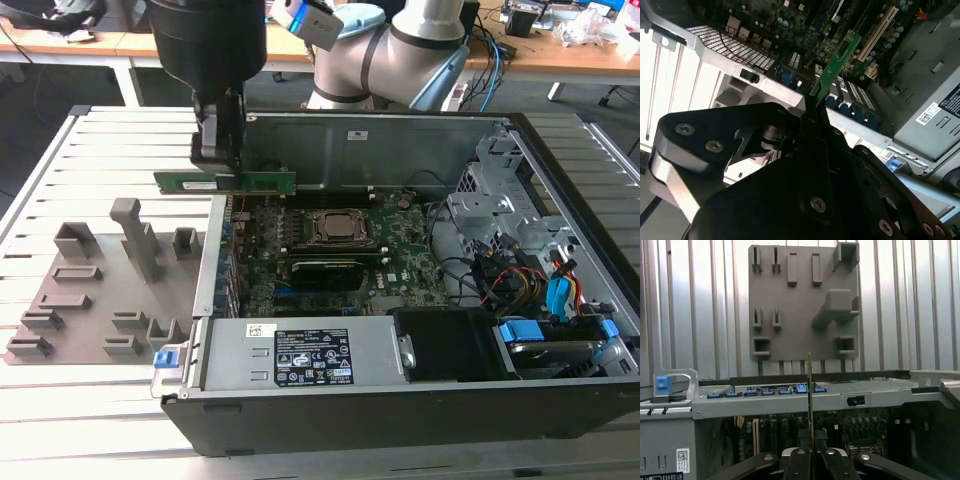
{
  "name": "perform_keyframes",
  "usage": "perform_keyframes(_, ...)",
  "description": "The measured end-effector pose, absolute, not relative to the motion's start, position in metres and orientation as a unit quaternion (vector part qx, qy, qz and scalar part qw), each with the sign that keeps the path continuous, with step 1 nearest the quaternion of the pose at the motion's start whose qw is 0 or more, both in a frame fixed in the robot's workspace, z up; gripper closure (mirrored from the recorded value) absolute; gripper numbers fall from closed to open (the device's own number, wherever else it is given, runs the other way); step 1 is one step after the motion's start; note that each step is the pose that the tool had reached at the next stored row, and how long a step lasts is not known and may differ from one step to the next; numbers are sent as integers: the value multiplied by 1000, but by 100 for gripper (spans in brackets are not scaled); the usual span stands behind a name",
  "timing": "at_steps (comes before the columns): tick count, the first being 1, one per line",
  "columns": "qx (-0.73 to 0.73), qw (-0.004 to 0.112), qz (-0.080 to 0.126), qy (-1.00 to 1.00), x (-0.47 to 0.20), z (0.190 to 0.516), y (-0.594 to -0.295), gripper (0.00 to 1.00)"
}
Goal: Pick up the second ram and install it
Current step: 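Pick up the second ram and move it above second insertion slot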
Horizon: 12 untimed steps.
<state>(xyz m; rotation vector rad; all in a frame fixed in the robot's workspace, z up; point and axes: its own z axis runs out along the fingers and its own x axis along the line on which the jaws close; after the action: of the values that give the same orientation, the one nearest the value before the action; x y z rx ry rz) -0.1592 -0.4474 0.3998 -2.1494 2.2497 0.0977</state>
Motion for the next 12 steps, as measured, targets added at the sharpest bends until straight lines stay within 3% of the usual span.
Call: perform_keyframes(12,-690,14,31,723,-110,399,-447,86)
